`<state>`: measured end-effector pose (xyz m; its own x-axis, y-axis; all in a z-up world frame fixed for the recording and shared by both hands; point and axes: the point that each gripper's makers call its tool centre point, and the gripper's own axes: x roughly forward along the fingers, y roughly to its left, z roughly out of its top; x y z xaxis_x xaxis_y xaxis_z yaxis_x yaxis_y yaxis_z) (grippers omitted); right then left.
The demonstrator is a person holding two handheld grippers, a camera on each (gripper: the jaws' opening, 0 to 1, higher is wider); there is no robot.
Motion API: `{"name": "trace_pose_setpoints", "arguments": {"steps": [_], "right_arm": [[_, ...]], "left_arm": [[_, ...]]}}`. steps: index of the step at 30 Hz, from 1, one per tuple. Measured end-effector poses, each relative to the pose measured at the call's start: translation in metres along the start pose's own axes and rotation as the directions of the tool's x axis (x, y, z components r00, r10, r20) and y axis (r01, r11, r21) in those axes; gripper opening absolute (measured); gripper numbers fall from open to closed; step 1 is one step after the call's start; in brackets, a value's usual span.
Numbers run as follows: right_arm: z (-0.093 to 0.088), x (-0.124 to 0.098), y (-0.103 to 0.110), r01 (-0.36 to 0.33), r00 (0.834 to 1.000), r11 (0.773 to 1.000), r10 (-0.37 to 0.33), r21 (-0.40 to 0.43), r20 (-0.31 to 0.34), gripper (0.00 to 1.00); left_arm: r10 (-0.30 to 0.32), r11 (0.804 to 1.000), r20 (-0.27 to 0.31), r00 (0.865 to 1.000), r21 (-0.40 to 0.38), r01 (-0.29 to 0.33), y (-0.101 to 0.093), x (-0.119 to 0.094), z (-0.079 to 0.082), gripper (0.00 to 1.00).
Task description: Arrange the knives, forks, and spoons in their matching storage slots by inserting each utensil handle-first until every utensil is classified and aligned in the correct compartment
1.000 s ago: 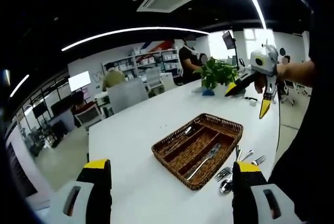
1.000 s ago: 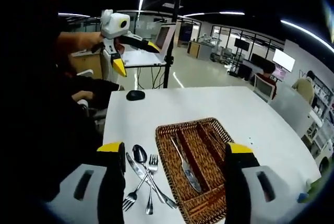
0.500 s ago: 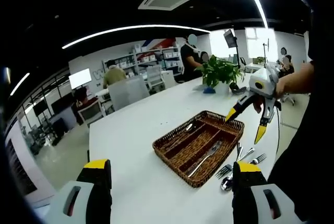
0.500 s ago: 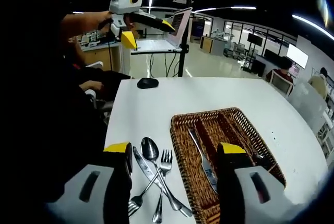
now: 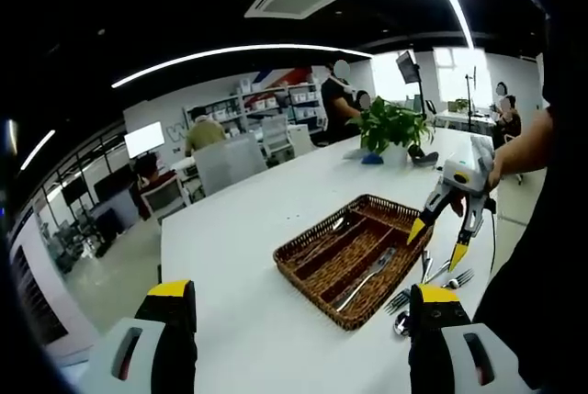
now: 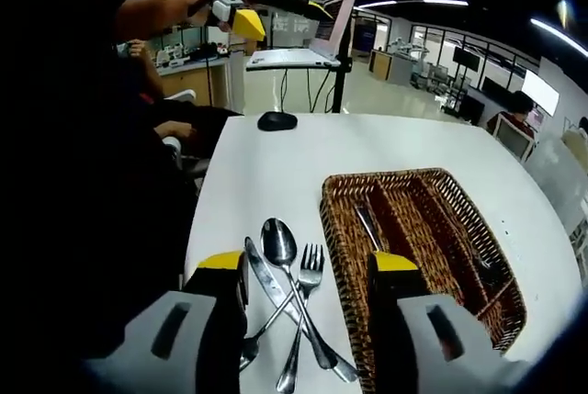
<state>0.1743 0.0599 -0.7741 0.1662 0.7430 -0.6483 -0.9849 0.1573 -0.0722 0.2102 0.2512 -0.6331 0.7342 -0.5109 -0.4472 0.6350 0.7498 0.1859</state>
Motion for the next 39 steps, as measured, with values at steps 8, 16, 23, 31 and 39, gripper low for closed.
{"name": "trace_pose_setpoints", "arguments": {"steps": [8,16,23,31,39], "right_arm": [[-0.018,0.02,0.008,-0.043,0.998,0.997,0.041,-0.065,-0.041,0.39],[-0.032,0.04,0.014,-0.069,0.995,0.985,0.057,-0.16,-0.08,0.23],[-0.047,0.054,0.018,-0.099,0.989,0.981,0.079,-0.169,-0.123,0.16],[-0.064,0.058,0.022,-0.133,0.977,0.976,0.098,-0.175,-0.192,0.09],[-0.068,0.064,0.018,-0.123,0.97,0.972,0.076,-0.199,-0.229,0.02]], "left_arm": [[-0.02,1.0,-0.014,1.0,-0.008,0.02,-0.007,0.001,-0.004,1.0],[-0.029,1.0,-0.029,0.999,-0.01,0.029,-0.006,-0.003,-0.005,1.0],[-0.023,1.0,-0.026,0.999,-0.004,0.023,-0.006,-0.005,-0.006,1.0],[-0.018,1.0,-0.027,0.999,-0.007,0.018,-0.006,-0.009,-0.008,1.0],[-0.024,1.0,-0.027,0.999,-0.016,0.023,-0.008,-0.011,-0.01,1.0]]}}
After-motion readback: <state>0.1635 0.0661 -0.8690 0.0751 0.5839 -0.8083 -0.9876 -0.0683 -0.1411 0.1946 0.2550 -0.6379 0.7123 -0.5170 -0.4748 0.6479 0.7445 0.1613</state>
